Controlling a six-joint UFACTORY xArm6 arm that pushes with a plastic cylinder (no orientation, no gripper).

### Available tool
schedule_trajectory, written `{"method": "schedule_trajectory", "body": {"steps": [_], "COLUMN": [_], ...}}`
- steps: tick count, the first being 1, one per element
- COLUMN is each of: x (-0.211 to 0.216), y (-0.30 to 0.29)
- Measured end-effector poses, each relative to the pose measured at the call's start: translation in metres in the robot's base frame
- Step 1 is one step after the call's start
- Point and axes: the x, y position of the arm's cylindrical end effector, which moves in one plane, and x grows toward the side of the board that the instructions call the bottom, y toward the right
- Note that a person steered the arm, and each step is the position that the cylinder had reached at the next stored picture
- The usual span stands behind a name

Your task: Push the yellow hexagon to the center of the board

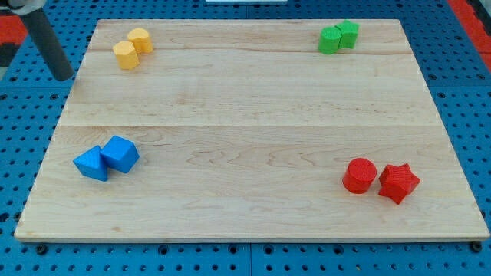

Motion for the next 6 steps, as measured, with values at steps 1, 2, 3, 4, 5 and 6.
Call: {"method": "schedule_trajectory", "body": {"steps": [1, 2, 3, 4, 5, 6], "x": [-0.048, -0.051, -0.02, 0.009, 0.011, 0.018], "y": [0.062, 0.107, 0.136, 0.163, 0.221, 0.271]}}
